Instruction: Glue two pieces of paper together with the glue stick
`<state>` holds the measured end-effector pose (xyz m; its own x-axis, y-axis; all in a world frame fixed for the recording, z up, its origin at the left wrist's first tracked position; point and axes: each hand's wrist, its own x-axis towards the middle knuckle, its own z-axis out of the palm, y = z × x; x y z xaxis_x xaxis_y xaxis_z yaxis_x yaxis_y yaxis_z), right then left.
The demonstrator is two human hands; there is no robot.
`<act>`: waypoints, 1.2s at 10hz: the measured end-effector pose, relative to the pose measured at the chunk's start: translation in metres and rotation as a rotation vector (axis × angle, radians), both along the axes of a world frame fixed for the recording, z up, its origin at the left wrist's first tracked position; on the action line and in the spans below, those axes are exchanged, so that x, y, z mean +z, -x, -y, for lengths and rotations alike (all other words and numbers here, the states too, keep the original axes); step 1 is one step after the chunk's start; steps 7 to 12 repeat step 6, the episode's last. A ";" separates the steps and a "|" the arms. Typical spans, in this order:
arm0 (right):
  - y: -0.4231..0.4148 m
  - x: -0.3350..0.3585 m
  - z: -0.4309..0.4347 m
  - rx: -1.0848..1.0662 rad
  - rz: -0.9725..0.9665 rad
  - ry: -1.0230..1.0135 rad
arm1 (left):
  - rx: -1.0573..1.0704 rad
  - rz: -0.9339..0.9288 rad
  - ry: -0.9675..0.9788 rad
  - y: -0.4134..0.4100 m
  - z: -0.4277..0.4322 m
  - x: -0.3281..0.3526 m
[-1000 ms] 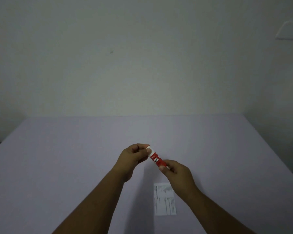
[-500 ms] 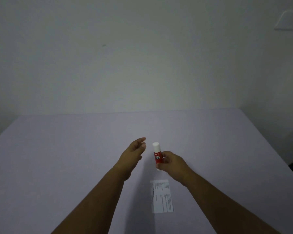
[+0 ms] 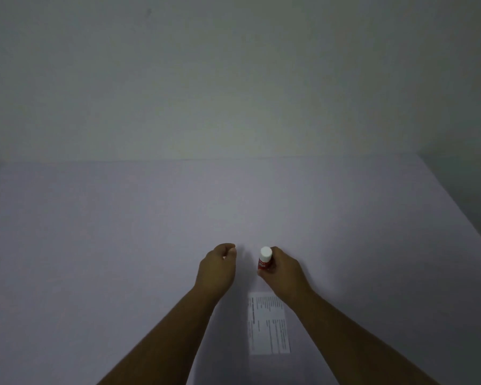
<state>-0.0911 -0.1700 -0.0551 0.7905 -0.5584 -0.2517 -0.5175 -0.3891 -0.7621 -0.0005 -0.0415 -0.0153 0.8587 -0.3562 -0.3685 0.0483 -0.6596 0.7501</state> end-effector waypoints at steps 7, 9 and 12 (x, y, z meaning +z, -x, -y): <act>0.007 -0.005 0.002 -0.011 0.091 -0.004 | -0.147 0.117 -0.090 -0.001 -0.001 -0.003; 0.007 -0.005 0.002 -0.011 0.091 -0.004 | -0.147 0.117 -0.090 -0.001 -0.001 -0.003; 0.007 -0.005 0.002 -0.011 0.091 -0.004 | -0.147 0.117 -0.090 -0.001 -0.001 -0.003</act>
